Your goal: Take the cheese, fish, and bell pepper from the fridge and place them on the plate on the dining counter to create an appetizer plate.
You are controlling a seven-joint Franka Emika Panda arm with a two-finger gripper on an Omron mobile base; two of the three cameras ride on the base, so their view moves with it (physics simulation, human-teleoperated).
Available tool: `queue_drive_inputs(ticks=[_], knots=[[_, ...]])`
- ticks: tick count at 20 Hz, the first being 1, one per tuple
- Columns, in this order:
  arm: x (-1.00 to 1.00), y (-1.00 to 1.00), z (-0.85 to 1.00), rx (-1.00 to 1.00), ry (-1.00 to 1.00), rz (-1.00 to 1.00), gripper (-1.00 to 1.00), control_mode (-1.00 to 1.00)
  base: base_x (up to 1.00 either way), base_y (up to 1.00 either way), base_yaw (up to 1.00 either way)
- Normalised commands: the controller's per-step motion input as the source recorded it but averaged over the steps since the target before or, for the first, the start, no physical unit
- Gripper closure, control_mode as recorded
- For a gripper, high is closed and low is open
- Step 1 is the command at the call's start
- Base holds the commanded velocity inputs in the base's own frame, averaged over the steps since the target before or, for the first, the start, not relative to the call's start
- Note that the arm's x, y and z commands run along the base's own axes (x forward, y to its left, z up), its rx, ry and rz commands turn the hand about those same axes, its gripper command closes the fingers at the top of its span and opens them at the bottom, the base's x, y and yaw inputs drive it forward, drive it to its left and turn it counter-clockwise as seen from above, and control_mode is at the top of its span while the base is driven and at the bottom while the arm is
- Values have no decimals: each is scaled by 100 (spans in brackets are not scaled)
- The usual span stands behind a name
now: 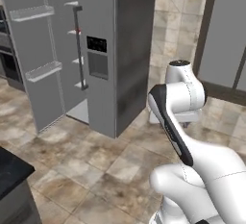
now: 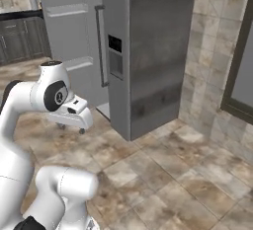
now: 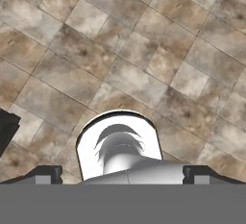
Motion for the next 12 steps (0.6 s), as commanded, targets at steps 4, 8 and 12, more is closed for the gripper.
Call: queue_drive_inputs(ticks=[4, 8, 12], knots=[[0, 0, 0, 0, 0, 0, -100, 100, 100, -34, 10], [0, 0, 0, 0, 0, 0, -100, 100, 100, -3, 2], [0, 0, 0, 0, 0, 0, -100, 100, 100, 9, -1]])
